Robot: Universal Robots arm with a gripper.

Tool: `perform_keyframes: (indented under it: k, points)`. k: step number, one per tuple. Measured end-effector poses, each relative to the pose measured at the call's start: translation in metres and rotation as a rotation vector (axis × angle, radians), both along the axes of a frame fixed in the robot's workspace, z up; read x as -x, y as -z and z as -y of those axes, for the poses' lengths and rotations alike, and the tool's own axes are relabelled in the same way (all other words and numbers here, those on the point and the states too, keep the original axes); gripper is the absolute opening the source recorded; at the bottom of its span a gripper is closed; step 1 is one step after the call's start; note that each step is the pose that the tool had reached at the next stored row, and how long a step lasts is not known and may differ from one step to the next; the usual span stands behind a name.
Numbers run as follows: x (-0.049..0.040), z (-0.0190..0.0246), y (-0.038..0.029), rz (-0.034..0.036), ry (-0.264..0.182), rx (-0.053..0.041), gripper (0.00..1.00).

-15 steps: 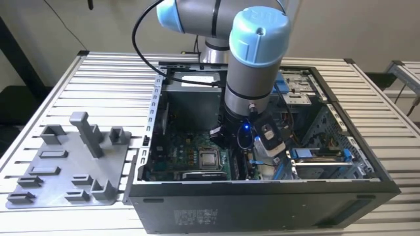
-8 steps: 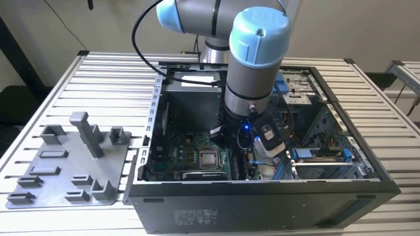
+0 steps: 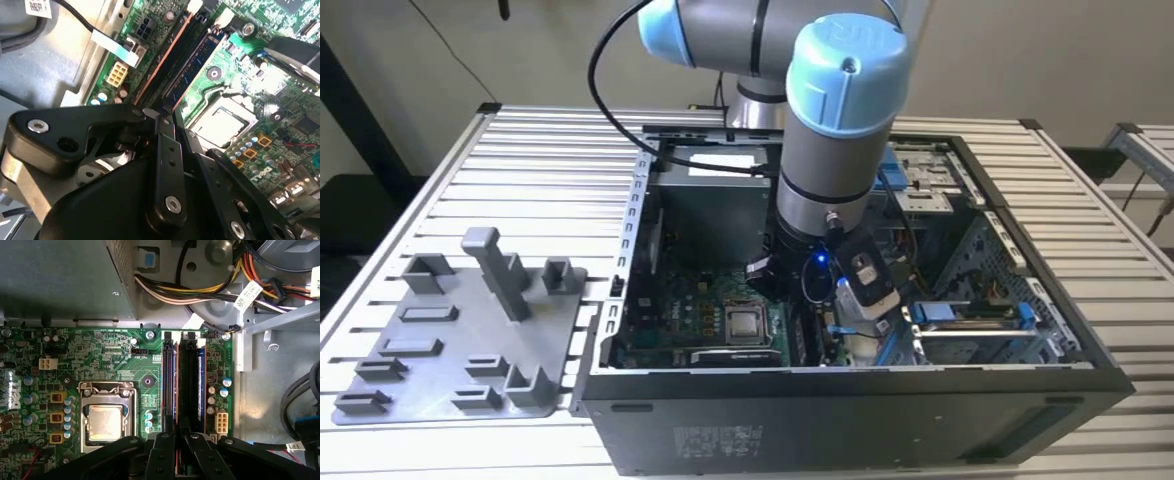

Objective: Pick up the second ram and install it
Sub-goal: 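Insert the second ram into the second slot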

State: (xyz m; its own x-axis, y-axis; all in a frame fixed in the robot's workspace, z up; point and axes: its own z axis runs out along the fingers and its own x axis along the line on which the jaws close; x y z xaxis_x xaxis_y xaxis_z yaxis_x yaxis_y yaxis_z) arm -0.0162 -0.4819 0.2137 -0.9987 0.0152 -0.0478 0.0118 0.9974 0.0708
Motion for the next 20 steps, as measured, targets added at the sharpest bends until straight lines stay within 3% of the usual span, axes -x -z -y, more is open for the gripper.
perform_keyframes:
  k: [16, 20]
  points:
    - [0.0000, 0.0000, 0.0003, 0.0000, 0.018, 0.0001, 0.14]
    - [0.0000, 0.0000, 0.0034, 0.0001, 0.027, 0.0000, 0.14]
